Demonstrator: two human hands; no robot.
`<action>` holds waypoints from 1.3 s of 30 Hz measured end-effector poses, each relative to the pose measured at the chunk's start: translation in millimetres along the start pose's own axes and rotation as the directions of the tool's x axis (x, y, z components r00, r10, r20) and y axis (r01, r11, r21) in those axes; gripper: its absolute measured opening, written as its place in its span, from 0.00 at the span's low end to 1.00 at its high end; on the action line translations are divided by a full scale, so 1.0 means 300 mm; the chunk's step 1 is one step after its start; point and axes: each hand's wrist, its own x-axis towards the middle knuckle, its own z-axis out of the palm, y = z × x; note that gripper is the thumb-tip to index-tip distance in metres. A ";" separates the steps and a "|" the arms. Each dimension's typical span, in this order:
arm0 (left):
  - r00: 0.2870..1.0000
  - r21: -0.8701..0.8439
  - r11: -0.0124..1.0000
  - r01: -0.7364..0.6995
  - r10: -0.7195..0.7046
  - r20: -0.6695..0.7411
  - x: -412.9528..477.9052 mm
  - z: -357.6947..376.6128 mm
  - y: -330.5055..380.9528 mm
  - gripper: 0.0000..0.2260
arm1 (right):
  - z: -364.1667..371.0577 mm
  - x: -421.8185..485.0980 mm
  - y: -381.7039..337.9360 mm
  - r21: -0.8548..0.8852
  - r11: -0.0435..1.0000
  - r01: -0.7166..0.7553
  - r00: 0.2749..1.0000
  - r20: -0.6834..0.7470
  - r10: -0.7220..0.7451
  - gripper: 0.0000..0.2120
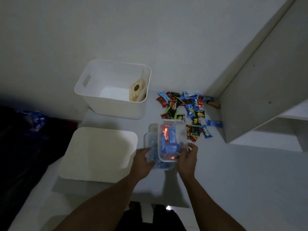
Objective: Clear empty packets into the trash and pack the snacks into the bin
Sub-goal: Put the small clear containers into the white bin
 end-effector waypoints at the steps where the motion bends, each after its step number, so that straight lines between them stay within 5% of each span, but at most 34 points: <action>1: 1.000 -0.014 1.000 0.001 -0.001 0.013 -0.005 -0.018 0.002 0.23 | 0.012 -0.030 0.007 -0.002 1.000 -0.017 1.000 0.011 0.017 0.05; 6: 0.993 -0.209 0.973 0.099 -0.084 0.082 -0.054 -0.095 0.087 0.10 | 0.063 -0.110 0.017 -0.023 0.999 -0.039 0.998 0.055 0.040 0.05; 12: 0.980 -0.258 0.955 0.148 -0.106 0.169 -0.060 -0.132 0.100 0.22 | 0.087 -0.113 0.020 -0.054 0.997 -0.063 0.996 0.057 0.066 0.07; 19: 0.967 -0.176 0.984 -0.007 0.052 0.250 -0.063 -0.127 0.121 0.37 | 0.091 -0.136 0.048 -0.082 0.996 -0.048 0.993 0.107 0.057 0.05; 29: 0.945 -0.124 0.992 -0.038 0.076 0.319 -0.069 -0.117 0.165 0.30 | 0.061 -0.118 0.004 -0.165 0.980 0.107 0.950 0.309 -0.052 0.25; 35: 0.939 -0.103 0.993 -0.062 0.093 0.332 -0.037 -0.113 0.157 0.41 | 0.043 -0.111 0.009 -0.153 0.972 0.179 0.909 0.405 -0.104 0.26; 39: 0.935 -0.075 0.995 -0.065 0.087 0.345 -0.010 -0.124 0.169 0.34 | 0.040 -0.115 -0.005 -0.145 0.965 0.220 0.896 0.421 -0.141 0.22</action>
